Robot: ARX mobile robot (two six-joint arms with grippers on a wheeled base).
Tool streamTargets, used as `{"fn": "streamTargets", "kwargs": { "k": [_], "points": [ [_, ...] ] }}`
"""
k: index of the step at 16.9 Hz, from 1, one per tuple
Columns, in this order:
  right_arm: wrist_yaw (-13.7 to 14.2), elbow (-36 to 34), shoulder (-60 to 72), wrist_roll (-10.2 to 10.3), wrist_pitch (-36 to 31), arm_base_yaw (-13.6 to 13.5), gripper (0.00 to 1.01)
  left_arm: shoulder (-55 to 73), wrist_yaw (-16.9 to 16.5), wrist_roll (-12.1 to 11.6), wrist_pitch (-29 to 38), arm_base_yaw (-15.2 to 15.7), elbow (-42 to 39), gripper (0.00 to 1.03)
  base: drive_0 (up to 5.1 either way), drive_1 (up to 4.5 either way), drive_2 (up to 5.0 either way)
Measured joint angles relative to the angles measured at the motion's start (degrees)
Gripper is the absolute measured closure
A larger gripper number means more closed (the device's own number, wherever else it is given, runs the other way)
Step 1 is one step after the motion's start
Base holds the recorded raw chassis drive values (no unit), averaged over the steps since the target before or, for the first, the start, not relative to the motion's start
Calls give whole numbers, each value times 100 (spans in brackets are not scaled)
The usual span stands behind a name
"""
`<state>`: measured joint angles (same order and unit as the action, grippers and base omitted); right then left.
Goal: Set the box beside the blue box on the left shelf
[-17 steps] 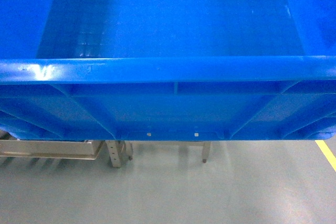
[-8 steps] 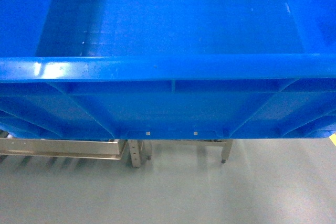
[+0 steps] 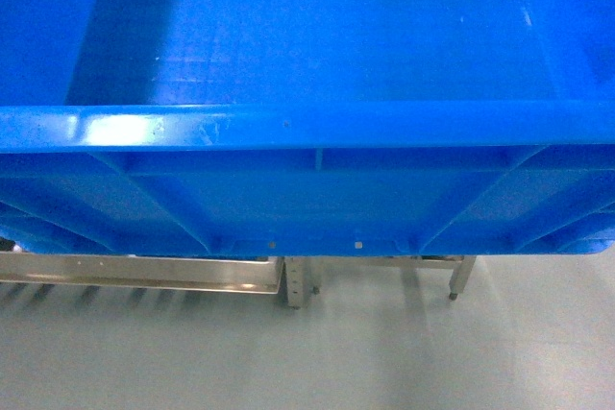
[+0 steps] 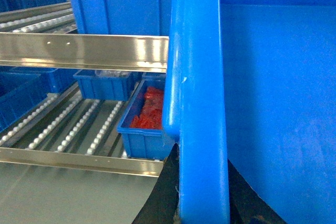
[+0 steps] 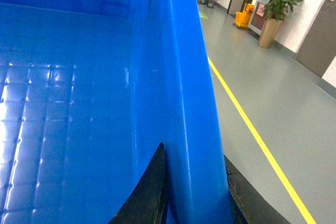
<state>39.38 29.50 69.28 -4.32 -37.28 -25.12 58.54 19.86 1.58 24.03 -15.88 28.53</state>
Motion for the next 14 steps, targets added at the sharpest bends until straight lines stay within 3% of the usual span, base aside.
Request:
{"fn": "streamTargets", "kwargs": {
  "k": [14],
  "points": [
    [2,0,0,-4,-2,0,85,0,2,-2,-7,0,0,95,-505,240,240]
  ]
}}
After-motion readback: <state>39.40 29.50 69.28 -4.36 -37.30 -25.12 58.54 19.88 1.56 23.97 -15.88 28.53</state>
